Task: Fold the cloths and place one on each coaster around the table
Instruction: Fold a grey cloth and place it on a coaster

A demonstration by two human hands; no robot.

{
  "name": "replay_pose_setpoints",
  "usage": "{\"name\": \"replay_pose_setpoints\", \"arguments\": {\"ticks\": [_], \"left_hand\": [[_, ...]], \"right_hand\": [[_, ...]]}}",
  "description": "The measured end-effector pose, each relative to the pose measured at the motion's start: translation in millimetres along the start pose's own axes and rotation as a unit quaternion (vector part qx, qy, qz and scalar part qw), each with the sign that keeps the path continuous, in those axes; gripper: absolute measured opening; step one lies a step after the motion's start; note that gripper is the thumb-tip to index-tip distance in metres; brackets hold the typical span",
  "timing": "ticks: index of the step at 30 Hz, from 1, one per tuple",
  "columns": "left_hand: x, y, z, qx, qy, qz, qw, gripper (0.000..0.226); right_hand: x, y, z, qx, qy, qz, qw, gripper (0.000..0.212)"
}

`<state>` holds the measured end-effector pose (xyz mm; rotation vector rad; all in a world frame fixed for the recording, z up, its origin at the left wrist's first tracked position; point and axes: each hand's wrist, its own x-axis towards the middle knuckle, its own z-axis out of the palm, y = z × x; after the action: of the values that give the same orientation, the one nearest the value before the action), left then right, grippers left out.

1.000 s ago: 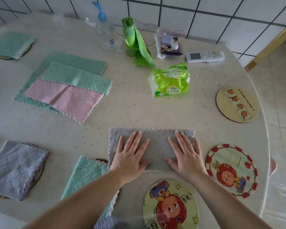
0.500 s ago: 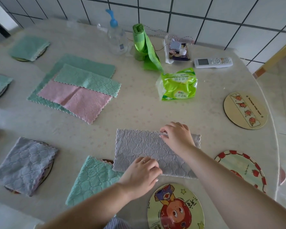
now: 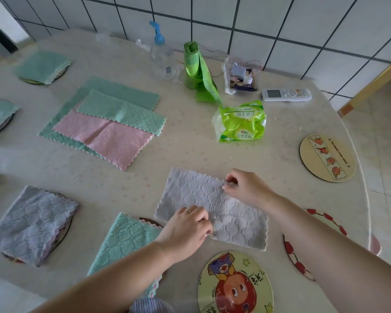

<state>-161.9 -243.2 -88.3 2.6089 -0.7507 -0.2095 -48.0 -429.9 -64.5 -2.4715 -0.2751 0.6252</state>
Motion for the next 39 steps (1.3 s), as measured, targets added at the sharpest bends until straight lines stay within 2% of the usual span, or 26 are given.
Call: {"name": "replay_pose_setpoints", "arguments": {"ticks": [2,4,8,9,11,14,15,16,17,18,21,23,26,28,31,34,36,39], "left_hand": [[-7.3,-0.9,-10.5,-0.04,0.036,-0.04,0.998,0.005],[-15.1,1.2,-25.0,-0.135,0.056,-0.108,0.983,0.007],[-23.9,12.2,-45.9,-0.319,0.126,-0.254,0.905,0.019],[-24.3,15.0,-47.0,-0.373,0.134,-0.289,0.871,0.019],[-23.0,20.5,-46.7,-0.51,0.132,-0.346,0.776,0.021],[-20.5,24.3,-43.7,-0.723,0.102,-0.377,0.569,0.029],[-20.5,24.5,-43.8,-0.755,0.095,-0.376,0.529,0.027],[-19.9,25.3,-44.1,-0.766,0.088,-0.373,0.516,0.026],[-19.2,26.5,-43.6,-0.76,0.077,-0.375,0.525,0.027],[-17.3,28.0,-42.9,-0.744,0.071,-0.374,0.55,0.026],[-9.8,25.7,-38.9,-0.656,0.07,-0.351,0.664,0.034],[-2.5,22.3,-39.4,-0.635,0.062,-0.324,0.699,0.037],[7.6,19.5,-40.6,-0.632,0.04,-0.328,0.701,0.036],[7.0,17.6,-35.7,-0.622,0.007,-0.351,0.7,0.042],[-1.6,15.8,-26.3,-0.584,-0.029,-0.382,0.716,0.049],[-12.8,19.9,-23.4,-0.581,-0.032,-0.368,0.726,0.04],[-21.8,17.8,-18.6,-0.553,-0.052,-0.366,0.747,0.034],[-37.2,13.5,-10.3,-0.493,-0.109,-0.342,0.793,0.037]], "right_hand": [[-13.2,0.2,-14.2,0.066,0.02,0.002,0.998,0.01],[-27.1,-1.2,-24.5,0.14,0.035,0.004,0.99,0.015],[-60.1,-4.8,-27.5,0.221,-0.042,0.033,0.974,0.054],[-68.1,-5.8,-23.3,0.246,-0.062,0.031,0.967,0.059],[-81.7,-8.8,-12.6,0.28,-0.075,0.025,0.957,0.058],[-97.0,-10.0,3.2,0.305,-0.078,0.057,0.948,0.053],[-101.7,-10.3,7.7,0.319,-0.078,0.073,0.942,0.052],[-106.6,-11.2,11.8,0.331,-0.071,0.083,0.937,0.052],[-110.9,-11.6,15.3,0.331,-0.06,0.084,0.938,0.052],[-114.2,-12.0,18.2,0.321,-0.047,0.078,0.943,0.053],[-118.1,-15.0,15.5,0.282,-0.003,0.057,0.958,0.054],[-116.3,-14.3,10.9,0.283,0.035,0.04,0.958,0.055],[-109.8,-8.0,11.4,0.333,0.065,0.064,0.939,0.054],[-107.9,0.0,19.0,0.357,0.05,0.107,0.926,0.056],[-116.2,12.0,36.6,0.339,0.018,0.14,0.93,0.062],[-132.4,22.2,50.2,0.376,0.026,0.165,0.911,0.061],[-142.9,26.6,56.4,0.375,0.027,0.175,0.91,0.06],[-156.3,24.2,65.7,0.304,-0.005,0.151,0.941,0.053]]}}
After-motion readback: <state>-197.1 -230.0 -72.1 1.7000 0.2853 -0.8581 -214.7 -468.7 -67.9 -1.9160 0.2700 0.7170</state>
